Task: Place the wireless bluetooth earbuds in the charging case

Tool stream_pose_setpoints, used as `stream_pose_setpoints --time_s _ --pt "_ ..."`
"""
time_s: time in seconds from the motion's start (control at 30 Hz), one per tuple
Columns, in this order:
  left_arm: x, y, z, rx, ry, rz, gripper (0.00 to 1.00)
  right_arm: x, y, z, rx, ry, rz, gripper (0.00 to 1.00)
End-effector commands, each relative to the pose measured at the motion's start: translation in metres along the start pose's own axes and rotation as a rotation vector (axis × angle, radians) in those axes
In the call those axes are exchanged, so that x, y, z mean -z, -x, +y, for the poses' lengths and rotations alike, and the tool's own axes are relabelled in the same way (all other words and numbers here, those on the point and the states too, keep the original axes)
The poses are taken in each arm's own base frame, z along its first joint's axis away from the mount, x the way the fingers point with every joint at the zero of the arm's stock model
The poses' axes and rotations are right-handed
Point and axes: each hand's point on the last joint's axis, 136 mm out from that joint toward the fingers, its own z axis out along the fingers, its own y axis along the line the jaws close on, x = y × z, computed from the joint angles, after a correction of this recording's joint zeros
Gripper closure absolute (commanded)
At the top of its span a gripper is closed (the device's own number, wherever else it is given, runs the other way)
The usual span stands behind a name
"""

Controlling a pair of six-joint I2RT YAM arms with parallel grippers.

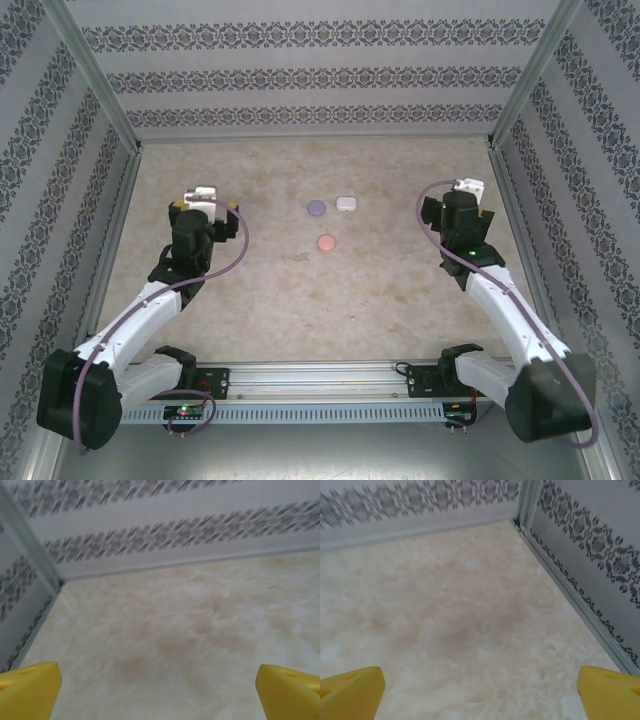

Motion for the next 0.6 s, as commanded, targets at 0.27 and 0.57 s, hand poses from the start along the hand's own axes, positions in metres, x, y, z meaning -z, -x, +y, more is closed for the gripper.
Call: stream_pose_setpoints --time_s 0.27,0.57 --pt "-0.029 -0.057 0.012 0.024 0.029 -0.055 0.00 -0.049 -0.034 0.013 0.090 0.058 -0.191 0.02" --pt "-0.064 -0.101 0.007 0.057 -0.066 0.032 0.00 -0.065 -0.060 0.034 0.093 0.234 -0.208 0.02"
